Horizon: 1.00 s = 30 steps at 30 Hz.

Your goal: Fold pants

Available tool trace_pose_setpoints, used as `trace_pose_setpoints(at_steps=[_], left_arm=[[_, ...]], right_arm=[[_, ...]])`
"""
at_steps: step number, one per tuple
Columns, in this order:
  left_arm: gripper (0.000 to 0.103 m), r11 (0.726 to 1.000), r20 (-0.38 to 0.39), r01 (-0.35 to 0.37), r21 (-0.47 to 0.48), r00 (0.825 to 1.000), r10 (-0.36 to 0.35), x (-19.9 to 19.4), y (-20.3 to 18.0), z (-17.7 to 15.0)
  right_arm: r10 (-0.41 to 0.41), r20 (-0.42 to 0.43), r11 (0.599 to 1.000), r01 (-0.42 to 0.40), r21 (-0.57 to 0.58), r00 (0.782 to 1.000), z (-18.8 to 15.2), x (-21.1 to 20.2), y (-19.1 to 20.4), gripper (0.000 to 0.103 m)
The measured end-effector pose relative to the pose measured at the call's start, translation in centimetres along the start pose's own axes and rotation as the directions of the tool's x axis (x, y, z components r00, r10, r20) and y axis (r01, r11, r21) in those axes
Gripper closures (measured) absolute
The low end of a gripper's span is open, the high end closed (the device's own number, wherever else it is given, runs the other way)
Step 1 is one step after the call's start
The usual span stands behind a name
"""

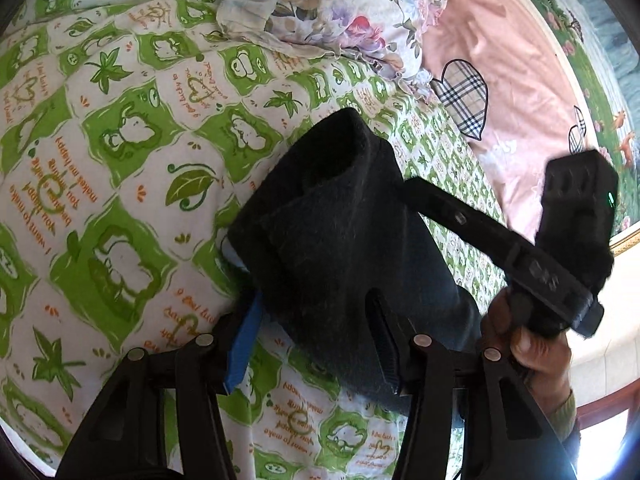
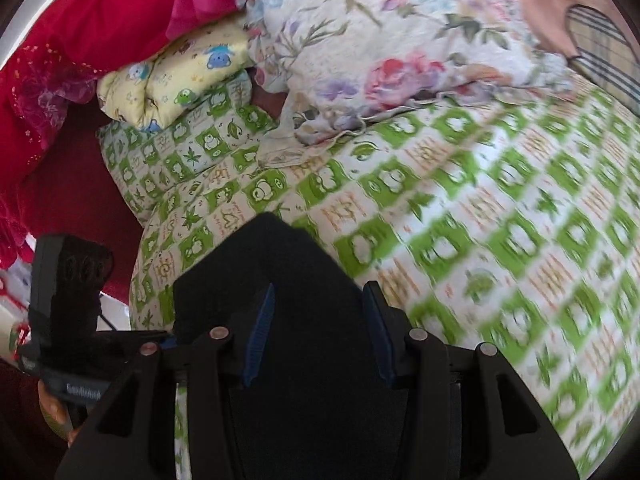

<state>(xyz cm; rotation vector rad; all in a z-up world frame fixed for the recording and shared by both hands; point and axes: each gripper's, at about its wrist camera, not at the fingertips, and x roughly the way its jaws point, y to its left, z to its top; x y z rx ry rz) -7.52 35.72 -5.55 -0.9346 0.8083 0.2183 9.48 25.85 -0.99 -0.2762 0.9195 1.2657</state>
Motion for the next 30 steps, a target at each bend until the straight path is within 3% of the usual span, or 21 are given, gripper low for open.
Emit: trace_pose_setpoints(at_steps=[3,5,6,10,20,26,30], left_arm=[[0.058,1.0,0.007,-0.008,-0.001,1.0,0.008,0.2,0.0,0.2],[0.069,1.0,0.014,-0.027,0.009,1.0,0.027,0.3,0.0,0.2],[0.071,0.999,0.018,-0.037,0.013,0.999,0.037,0.4,0.0,0.3],[0.081,0.998,0.021,-0.049,0.035,0.999,0.048,0.4,-0.5,0.3],[0.086,0.99,0.074,-0.022,0.14,0.997,0.011,-2.6,-5.5,0.1],[0.086,0.967,0.103,0.013,0.255,0.994,-0.04,-4.3,-10.5,-0.8],[0.086,0.937,0.091,0.047,0.347,0.992,-0.083,-4.7,-14.4,-1.8]], right_arm=[[0.032,-0.057,0.999,-0.033,-0.011,0.998,0.8,1.8,-0.1,0.056],[0.038,-0.082,0.999,-0.041,-0.036,0.996,0.8,2.5,0.2,0.057],[0.035,-0.085,0.998,-0.039,-0.048,0.996,0.7,2.6,0.4,0.066],[0.041,-0.062,0.998,-0.044,-0.047,0.997,0.1,1.8,0.5,0.082],[0.074,0.134,0.997,-0.074,-0.005,0.988,-1.4,-5.1,0.6,0.086],[0.079,0.287,0.995,-0.093,0.036,0.955,-3.2,-10.3,0.0,0.086],[0.074,0.375,0.989,-0.116,0.091,0.924,-5.1,-14.3,-1.4,0.086]])
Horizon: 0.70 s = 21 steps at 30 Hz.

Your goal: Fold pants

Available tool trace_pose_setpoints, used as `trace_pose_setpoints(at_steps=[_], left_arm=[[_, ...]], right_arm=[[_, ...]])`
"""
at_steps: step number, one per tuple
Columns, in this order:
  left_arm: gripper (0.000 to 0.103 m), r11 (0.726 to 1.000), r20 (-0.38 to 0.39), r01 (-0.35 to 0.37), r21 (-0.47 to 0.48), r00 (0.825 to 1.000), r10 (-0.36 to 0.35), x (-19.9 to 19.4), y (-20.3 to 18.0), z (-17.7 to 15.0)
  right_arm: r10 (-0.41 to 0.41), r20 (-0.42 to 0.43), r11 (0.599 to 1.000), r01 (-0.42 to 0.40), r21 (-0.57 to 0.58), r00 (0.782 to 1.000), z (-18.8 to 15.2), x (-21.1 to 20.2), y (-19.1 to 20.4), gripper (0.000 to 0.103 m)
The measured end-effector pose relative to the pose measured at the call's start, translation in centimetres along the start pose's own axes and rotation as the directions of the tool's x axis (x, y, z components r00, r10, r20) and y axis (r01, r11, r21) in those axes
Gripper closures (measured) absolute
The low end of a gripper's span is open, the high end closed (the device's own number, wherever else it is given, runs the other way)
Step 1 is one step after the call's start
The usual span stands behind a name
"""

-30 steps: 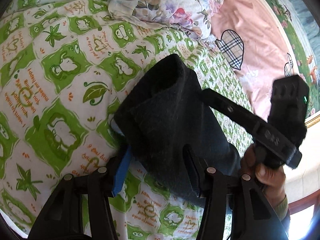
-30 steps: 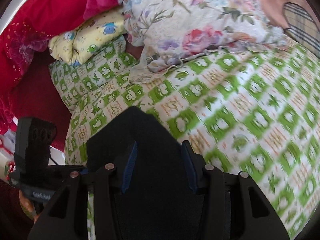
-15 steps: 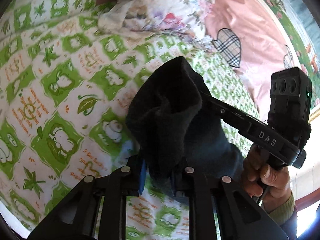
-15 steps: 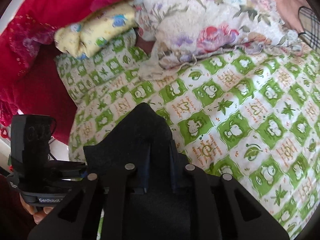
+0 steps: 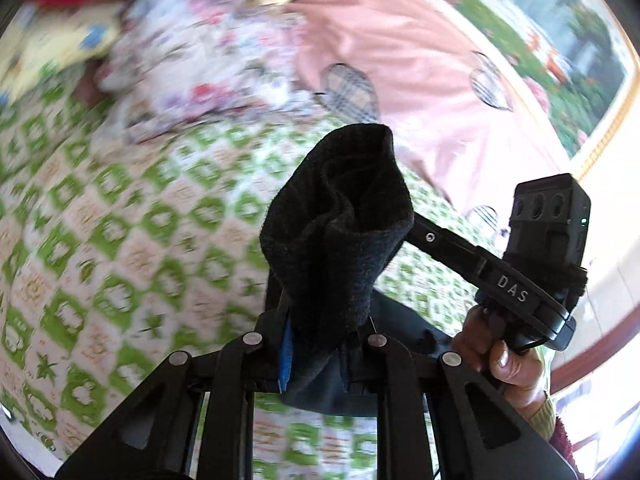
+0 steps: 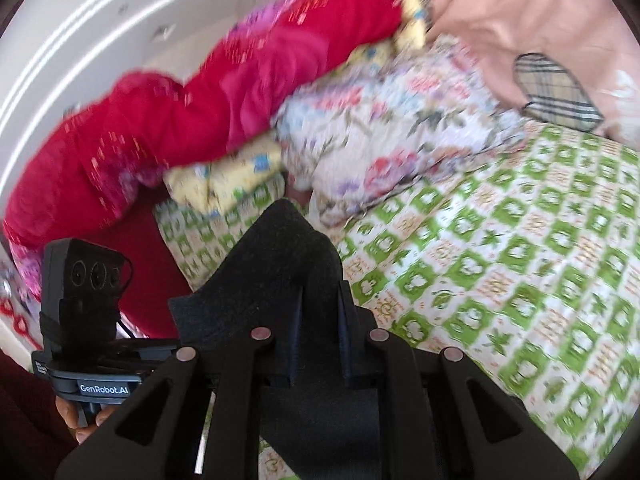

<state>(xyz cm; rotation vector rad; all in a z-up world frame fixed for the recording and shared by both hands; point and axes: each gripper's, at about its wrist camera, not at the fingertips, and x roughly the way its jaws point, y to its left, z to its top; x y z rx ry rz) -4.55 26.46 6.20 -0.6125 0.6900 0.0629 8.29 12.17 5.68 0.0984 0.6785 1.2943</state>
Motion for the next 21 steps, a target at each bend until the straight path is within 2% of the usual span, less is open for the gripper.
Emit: trace_pose_setpoints(at_steps=[1,6,10,17,21], left_arm=[[0.086,1.0,0.0,0.015,0.02,1.0,-0.015,0.0,-1.1,-0.1],[0.086,0.987,-0.017,0.099,0.125,0.995,-0.097,0.6,-7.0,-0.4],[0.086,0.972,-0.038,0.134,0.193,0.991,-0.129,1.9,-11.2,-1.5],[0.086,0.941,-0.124,0.165,0.294,0.983,-0.134,5.5,-17.0,-5.1],[0.086,0.927,-0.157,0.173,0.333,0.979,-0.127,7.0,-18.8,-6.8]], right_arm=[[-0.029,-0.001,0.999,0.029,0.023,1.0,-0.1,-1.3,-0.3,0.086],[-0.048,0.119,0.993,0.034,0.116,0.992,-1.4,-7.2,-2.2,0.086],[-0.088,0.195,0.982,0.052,0.184,0.977,-3.1,-11.2,-4.0,0.086],[-0.143,0.258,0.956,0.066,0.288,0.955,-7.1,-16.0,-7.0,0.087],[-0.167,0.276,0.943,0.071,0.326,0.947,-9.0,-17.9,-8.6,0.087]])
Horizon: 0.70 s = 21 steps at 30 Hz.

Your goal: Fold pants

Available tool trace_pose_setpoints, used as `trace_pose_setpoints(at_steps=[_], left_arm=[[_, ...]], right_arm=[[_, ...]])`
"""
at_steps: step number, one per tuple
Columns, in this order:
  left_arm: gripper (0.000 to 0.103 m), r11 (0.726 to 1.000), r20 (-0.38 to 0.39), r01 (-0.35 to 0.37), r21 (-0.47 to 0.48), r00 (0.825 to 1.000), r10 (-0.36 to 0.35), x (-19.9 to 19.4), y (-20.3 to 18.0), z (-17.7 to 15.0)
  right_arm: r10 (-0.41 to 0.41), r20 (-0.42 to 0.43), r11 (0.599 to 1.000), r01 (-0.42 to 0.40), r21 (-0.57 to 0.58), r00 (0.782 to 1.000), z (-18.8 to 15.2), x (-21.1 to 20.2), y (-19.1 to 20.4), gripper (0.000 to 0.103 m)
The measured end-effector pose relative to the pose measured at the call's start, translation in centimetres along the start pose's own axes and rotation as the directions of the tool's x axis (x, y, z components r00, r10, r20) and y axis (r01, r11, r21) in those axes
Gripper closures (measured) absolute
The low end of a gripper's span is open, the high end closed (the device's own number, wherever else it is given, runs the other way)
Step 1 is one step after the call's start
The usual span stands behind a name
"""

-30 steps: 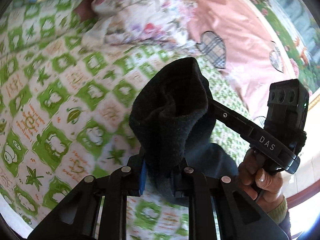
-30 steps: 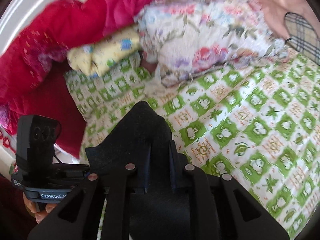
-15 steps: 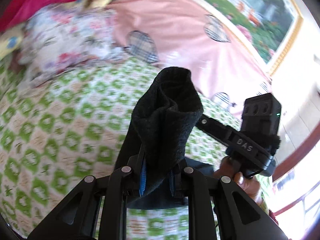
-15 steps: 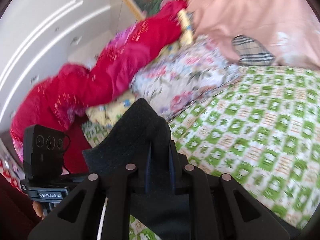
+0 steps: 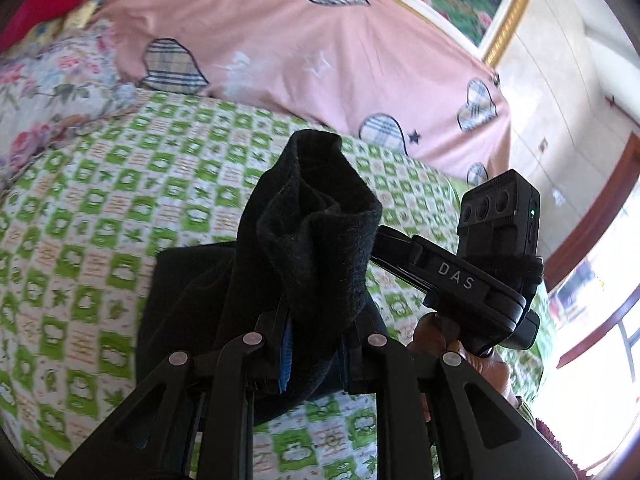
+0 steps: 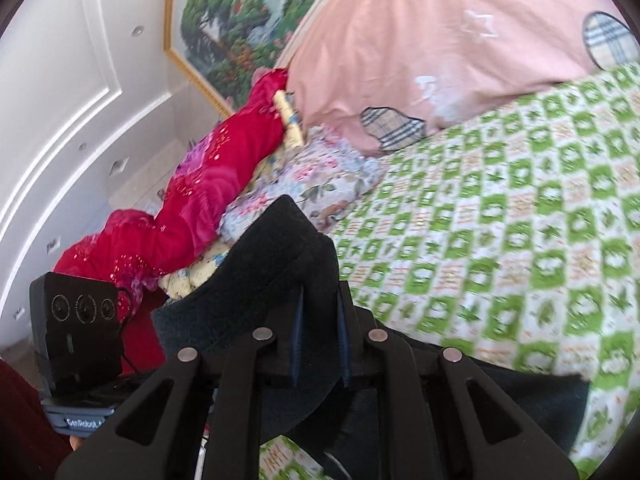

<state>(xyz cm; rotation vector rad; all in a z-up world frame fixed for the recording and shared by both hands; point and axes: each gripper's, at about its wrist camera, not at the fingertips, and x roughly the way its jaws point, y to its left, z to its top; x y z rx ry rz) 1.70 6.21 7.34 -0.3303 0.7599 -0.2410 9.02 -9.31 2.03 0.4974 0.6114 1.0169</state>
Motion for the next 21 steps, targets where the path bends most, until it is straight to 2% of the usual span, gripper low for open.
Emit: trace_pose_setpoints(at_steps=[10,16,18,21], left_arm=[[0.086,0.997,-0.079,0.0,0.071,0.997,0.005,5.3,-2.8,-1.3],[0.086,0.993,-0.108,0.012,0.12,0.994,0.001,7.4,-4.1,-2.4],[0.085,0.991,-0.117,0.024,0.129,0.993,-0.009,7.9,-4.4,-2.6],[0.084,0.99,-0.133,0.078,0.121,0.989,-0.062,8.7,-4.2,-3.0]], right_arm=[[-0.06,0.014,0.995,0.059,0.081,0.998,-1.7,-2.8,-5.2,0.087],[-0.107,-0.001,0.989,0.106,0.107,0.994,-2.3,-3.9,-6.9,0.087],[-0.132,-0.005,0.985,0.132,0.107,0.991,-2.5,-4.3,-7.2,0.087],[-0.179,-0.015,0.977,0.18,0.117,0.984,-2.9,-4.9,-7.7,0.09]])
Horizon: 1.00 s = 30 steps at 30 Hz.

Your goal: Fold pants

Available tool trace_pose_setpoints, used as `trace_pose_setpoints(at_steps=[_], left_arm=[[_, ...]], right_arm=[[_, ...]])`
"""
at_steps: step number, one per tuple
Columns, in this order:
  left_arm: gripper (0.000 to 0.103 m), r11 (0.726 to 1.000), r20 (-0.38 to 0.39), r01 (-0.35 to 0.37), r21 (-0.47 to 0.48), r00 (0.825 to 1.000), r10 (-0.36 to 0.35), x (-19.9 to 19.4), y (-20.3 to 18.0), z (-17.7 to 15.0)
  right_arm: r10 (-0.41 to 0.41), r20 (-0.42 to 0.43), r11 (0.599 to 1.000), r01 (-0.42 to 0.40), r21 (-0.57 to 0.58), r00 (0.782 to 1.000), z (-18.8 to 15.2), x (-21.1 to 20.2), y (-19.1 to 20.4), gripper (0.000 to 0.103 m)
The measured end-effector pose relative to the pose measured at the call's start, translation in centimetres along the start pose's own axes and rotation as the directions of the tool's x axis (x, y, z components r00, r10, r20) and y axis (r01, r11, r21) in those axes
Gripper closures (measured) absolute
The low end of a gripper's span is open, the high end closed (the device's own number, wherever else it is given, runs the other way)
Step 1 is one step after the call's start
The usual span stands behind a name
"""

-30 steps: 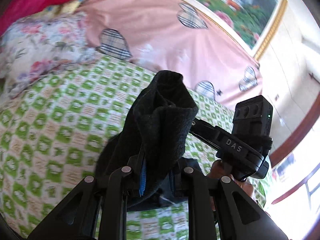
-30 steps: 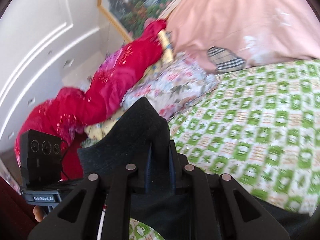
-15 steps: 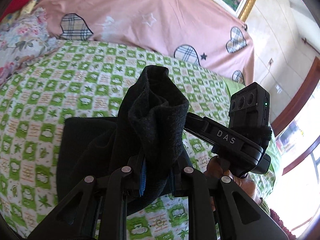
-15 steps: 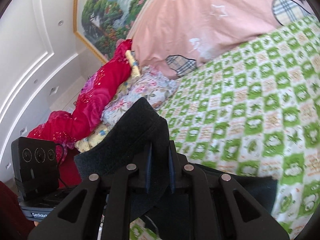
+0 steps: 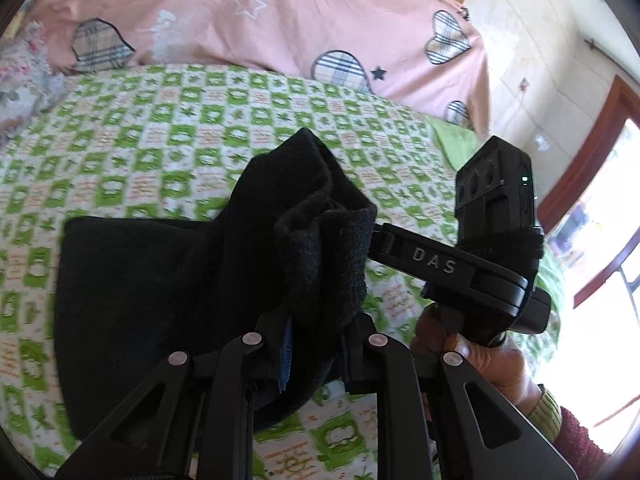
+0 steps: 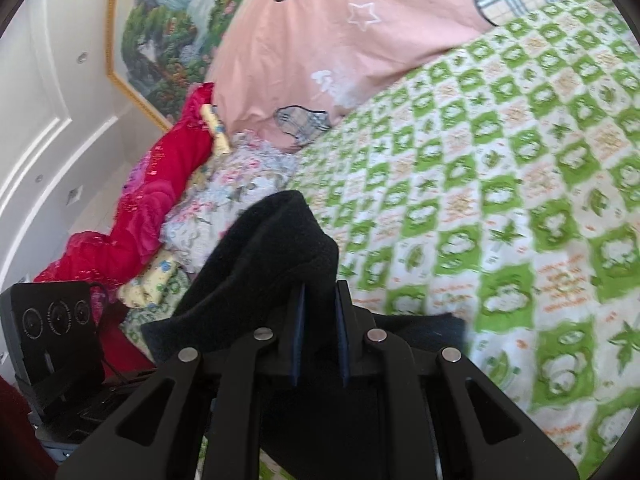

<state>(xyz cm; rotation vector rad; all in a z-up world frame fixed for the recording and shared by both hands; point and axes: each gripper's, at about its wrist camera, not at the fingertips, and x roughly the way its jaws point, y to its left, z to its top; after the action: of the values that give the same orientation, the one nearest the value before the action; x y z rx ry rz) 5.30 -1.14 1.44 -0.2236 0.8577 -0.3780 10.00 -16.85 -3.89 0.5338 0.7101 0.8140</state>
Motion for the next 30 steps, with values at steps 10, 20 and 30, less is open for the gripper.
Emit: trace_pose_setpoints(at_steps=[10,20,30], left_arm=[[0.06,0.993,-0.033,0.113,0.014,0.993,-0.113,0.8,-0.3,-1.0],[0.045,0.99,0.006,0.129,-0.048,0.992,-0.129,-3.0,1.2,-1.3],[0.036,0.989,0.08,0.002,-0.147,0.997,0.01,-7.5,5.3,-1.1]], right_arm=[[-0.184,0.05,0.981,0.18,0.074,0.982,-0.7,-3.4,-1.0,0.088],[-0.262,0.15,0.961,0.244,0.129,0.953,-0.9,-6.6,1.3,0.043],[-0.353,0.2,0.934,0.358,0.012,0.914,-1.0,-6.0,6.8,0.032]])
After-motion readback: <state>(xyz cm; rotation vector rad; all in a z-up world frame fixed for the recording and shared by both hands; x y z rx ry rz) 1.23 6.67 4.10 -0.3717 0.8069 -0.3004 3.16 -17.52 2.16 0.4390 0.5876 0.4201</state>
